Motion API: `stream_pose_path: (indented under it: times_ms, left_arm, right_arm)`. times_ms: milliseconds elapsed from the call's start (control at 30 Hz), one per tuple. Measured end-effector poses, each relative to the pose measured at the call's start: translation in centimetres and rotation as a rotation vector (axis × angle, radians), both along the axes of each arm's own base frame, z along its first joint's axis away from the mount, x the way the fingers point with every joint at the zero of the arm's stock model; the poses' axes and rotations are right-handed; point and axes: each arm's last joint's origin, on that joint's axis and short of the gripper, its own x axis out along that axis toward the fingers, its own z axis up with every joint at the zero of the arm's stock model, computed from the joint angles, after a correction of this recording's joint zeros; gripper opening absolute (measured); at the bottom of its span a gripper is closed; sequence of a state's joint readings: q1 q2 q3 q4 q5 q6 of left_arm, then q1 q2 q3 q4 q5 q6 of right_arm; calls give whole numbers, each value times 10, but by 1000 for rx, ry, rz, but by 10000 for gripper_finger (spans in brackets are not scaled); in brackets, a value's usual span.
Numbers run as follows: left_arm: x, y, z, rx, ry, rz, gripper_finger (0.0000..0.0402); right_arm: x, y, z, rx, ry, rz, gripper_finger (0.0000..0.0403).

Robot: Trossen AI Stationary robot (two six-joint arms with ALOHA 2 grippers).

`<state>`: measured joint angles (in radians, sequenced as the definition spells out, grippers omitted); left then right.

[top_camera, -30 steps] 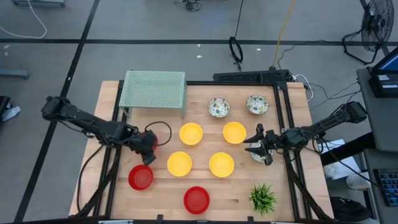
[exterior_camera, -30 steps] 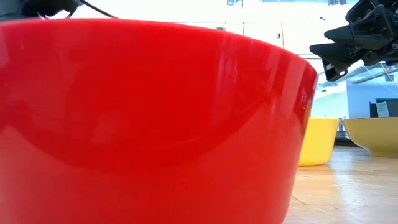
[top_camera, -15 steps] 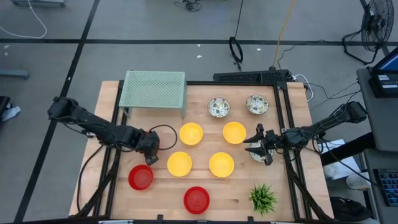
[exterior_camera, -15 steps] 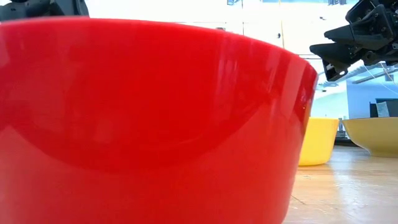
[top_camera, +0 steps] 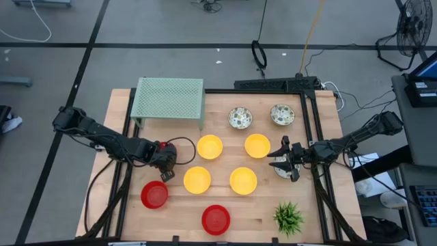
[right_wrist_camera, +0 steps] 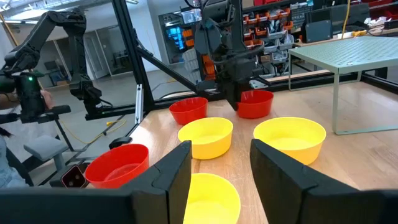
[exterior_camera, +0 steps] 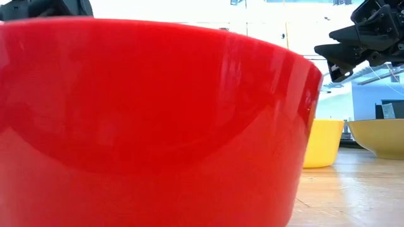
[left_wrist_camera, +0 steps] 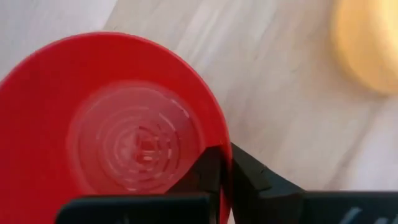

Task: Pick & Place Mini bowls
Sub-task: Put the red bowl on the shelf

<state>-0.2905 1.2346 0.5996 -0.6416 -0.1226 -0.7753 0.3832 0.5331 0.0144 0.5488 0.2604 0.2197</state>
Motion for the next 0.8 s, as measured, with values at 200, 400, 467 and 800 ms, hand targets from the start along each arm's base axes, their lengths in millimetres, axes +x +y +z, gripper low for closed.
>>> stream_pose_path:
  times_ms: [200, 400, 467, 800]
  left_arm:
    - [23, -5, 36, 80, -144, -138, 8]
    - [46, -5, 81, 328, -326, -327, 5]
    - [54, -3, 96, 385, -385, -382, 8]
    - [69, 41, 140, 654, -399, -372, 11]
  right_arm:
    - [0, 0, 0, 0, 0, 0, 151]
    - [0, 0, 0, 0, 0, 0, 151]
    - [0, 0, 0, 0, 0, 0, 151]
    - [0, 0, 0, 0, 0, 0, 151]
